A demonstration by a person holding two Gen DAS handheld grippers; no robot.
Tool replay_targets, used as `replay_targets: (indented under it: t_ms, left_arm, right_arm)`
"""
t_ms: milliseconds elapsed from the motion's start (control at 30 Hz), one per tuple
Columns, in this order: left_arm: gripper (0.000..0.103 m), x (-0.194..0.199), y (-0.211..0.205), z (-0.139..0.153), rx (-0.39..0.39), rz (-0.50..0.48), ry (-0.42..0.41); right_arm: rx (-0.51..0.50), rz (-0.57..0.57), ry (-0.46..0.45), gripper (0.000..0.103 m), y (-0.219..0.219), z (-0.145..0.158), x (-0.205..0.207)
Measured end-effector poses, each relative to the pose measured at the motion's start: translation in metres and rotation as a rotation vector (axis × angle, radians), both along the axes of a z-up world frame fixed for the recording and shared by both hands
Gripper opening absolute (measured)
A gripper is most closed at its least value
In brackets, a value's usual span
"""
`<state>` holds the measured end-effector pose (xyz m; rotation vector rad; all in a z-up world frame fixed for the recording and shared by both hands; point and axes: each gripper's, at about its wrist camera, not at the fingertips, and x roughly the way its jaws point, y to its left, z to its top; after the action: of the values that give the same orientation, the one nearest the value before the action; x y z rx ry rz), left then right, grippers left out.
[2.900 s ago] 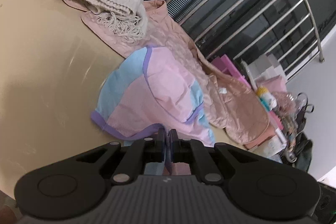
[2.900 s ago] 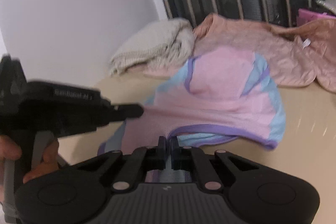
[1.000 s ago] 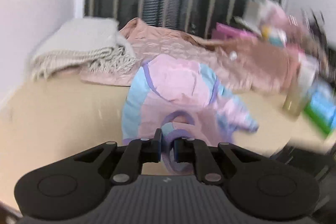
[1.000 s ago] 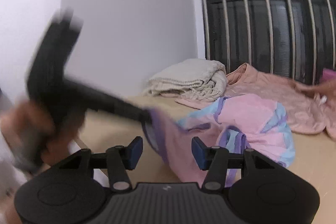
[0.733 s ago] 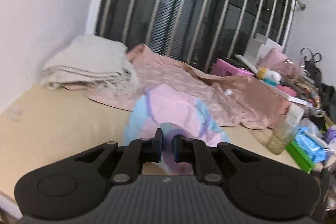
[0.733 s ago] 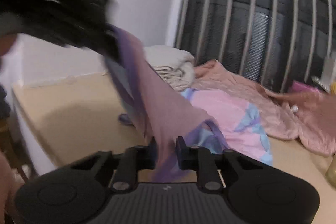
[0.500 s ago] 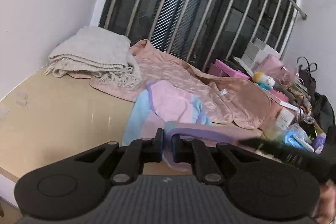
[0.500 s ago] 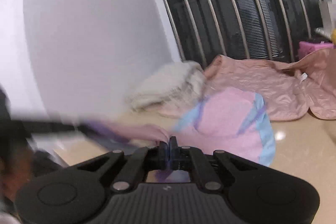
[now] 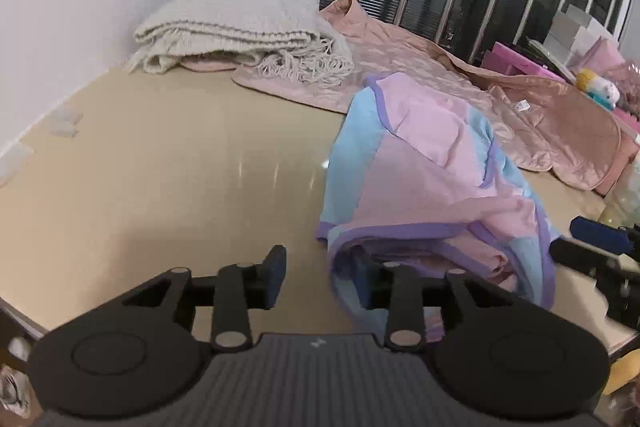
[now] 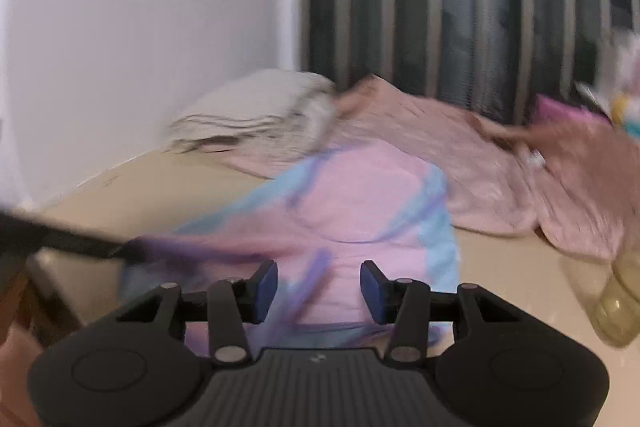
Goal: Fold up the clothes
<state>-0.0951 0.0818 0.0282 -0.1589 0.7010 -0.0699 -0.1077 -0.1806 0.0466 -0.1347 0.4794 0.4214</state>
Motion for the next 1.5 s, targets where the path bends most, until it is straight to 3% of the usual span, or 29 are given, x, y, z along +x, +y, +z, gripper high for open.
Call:
replay_targets:
  t_ms: [100, 167, 200, 300, 367, 467, 500, 567, 633, 733, 833, 967, 1000, 1067, 1233, 1500]
  left_arm:
    - [0.031, 0.001, -0.006, -0.003, 0.006, -0.017, 0.006]
    - [0.016, 0.002, -0.007, -0.004, 0.008, -0.02, 0.005]
    - [0.013, 0.002, -0.007, -0.005, 0.008, -0.021, 0.005]
    - [0.008, 0.001, -0.001, -0.002, -0.046, 0.004, -0.011]
    - [0.006, -0.003, 0.005, 0.001, -0.077, 0.018, -0.025]
    - [0.006, -0.01, 0.007, 0.006, -0.047, 0.035, -0.057]
    - [0.006, -0.009, 0.008, 0.005, -0.034, 0.038, -0.055]
    - [0.006, -0.006, 0.006, 0.002, -0.016, 0.039, -0.045]
    - [0.006, -0.002, 0.003, -0.003, -0.004, 0.036, -0.03]
    - [0.006, -0.006, -0.003, -0.002, 0.029, 0.021, -0.04]
    - [0.007, -0.009, -0.004, 0.001, 0.04, 0.022, -0.05]
    - [0.007, -0.014, -0.004, 0.008, 0.038, 0.023, -0.078]
    - [0.007, -0.015, -0.004, 0.01, 0.041, 0.023, -0.085]
    - [0.007, -0.017, -0.004, 0.012, 0.047, 0.023, -0.097]
    - [0.007, -0.02, -0.003, 0.015, 0.042, 0.022, -0.111]
    - [0.007, -0.037, -0.01, 0.013, 0.088, -0.01, -0.117]
  right_arm:
    - [-0.099, -0.017, -0.016, 0.037, 0.026, -0.009, 0.001]
    - [-0.145, -0.019, -0.028, 0.034, 0.036, -0.013, 0.004]
    - [-0.135, 0.0, -0.005, 0.033, 0.038, -0.014, 0.01]
    - [-0.078, 0.009, 0.081, 0.012, 0.035, -0.024, 0.027]
    - [0.054, -0.002, 0.163, 0.007, 0.017, -0.025, 0.034]
    - [0.361, 0.075, 0.311, 0.005, -0.026, -0.017, 0.038]
    - [0.423, 0.081, 0.33, 0.005, -0.04, -0.015, 0.039]
    - [0.362, 0.014, 0.289, 0.012, -0.048, -0.015, 0.039]
    - [0.27, -0.065, 0.235, 0.034, -0.052, -0.015, 0.039]
    - [0.142, -0.048, 0.074, 0.034, -0.036, -0.005, 0.013]
    - [-0.006, 0.122, -0.05, 0.028, -0.001, 0.003, -0.019]
    - [-0.329, 0.139, -0.125, 0.026, 0.046, -0.023, -0.017]
    - [-0.395, 0.141, -0.12, 0.022, 0.053, -0.03, -0.011]
    - [-0.44, 0.171, -0.089, 0.02, 0.059, -0.039, -0.005]
    - [-0.258, 0.129, 0.04, 0.007, 0.042, -0.033, 0.012]
    - [0.205, 0.109, 0.139, 0.005, -0.027, 0.014, -0.016]
